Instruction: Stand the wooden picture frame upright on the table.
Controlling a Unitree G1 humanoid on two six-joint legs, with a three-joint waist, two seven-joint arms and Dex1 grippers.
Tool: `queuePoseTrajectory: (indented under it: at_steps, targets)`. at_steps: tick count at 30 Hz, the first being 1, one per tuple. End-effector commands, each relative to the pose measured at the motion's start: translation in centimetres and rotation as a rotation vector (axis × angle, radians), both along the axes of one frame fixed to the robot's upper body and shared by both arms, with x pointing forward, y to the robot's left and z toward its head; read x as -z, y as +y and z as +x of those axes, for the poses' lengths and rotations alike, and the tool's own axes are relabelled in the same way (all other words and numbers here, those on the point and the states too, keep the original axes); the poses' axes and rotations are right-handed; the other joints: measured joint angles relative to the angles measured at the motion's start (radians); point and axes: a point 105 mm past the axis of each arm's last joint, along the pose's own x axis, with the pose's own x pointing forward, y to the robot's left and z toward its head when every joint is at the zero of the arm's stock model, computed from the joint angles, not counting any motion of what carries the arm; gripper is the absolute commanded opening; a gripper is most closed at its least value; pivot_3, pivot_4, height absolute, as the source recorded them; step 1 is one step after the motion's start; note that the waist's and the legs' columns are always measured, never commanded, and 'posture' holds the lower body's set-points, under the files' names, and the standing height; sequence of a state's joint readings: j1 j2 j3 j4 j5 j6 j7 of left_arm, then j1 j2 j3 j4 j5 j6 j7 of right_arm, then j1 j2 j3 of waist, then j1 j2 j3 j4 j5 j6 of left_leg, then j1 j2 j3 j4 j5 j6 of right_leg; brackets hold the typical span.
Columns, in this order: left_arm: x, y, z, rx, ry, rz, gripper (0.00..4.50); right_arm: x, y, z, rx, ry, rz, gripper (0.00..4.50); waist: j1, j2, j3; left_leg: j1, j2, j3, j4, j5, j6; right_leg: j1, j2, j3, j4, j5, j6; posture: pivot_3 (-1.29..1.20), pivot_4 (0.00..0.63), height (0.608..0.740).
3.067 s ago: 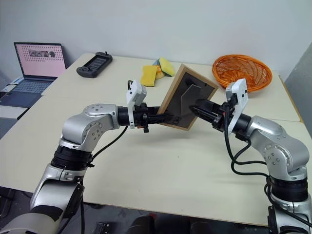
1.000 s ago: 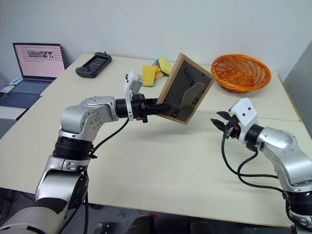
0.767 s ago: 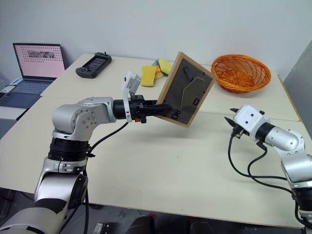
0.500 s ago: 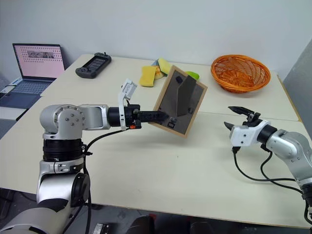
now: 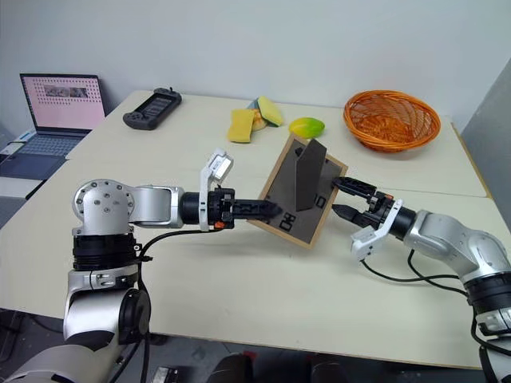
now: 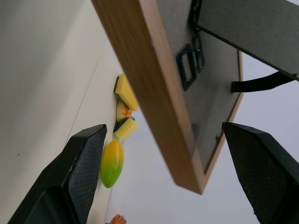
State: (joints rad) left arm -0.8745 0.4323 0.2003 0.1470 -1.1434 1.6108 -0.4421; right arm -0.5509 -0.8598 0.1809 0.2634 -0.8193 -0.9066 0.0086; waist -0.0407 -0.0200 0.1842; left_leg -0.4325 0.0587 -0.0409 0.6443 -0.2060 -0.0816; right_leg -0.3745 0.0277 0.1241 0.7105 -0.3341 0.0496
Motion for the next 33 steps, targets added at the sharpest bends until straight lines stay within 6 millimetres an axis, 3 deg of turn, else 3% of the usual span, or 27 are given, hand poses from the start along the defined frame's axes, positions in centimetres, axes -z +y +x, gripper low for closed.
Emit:
queuePoseTrajectory:
  at_steps: [1, 8, 16, 33]
  targets:
    - [-1.3, 0.3, -0.5, 0.021, -0.011, -0.031, 1.30, -2.0, -0.4, 0.4, 0.002, -0.088, 0.044, 4.19, -0.001, 0.000, 0.000, 0.000, 0.000, 0.000, 0.000, 0.000, 0.000, 0.000, -0.001, 0.000, 0.001, 0.000, 0.000, 0.00, 0.150, 0.740]
    - [-1.3, 0.3, -1.1, 0.058, 0.069, -0.066, 1.30, -3.9, 0.4, -0.3, -0.091, -0.204, 0.125, 4.19, -0.004, 0.000, 0.000, 0.000, -0.004, -0.001, 0.000, 0.000, 0.000, 0.000, -0.004, -0.001, 0.003, 0.000, 0.000, 0.00, 0.150, 0.740]
    - [-1.4, 0.4, -1.8, 0.079, 0.099, -0.056, 1.30, -3.5, 1.2, -0.1, -0.178, -0.258, 0.150, 4.19, -0.016, 0.000, 0.000, 0.000, -0.008, -0.007, 0.000, 0.000, 0.000, 0.000, -0.006, -0.002, 0.004, 0.000, 0.000, 0.00, 0.150, 0.740]
    - [-1.8, 0.6, -2.3, 0.039, 0.100, -0.051, 1.30, -2.9, 0.1, 0.4, -0.230, -0.280, 0.128, 4.19, -0.018, 0.000, 0.000, 0.000, -0.014, -0.009, 0.000, 0.001, 0.001, 0.000, -0.011, -0.004, 0.004, 0.000, 0.001, 0.00, 0.150, 0.740]
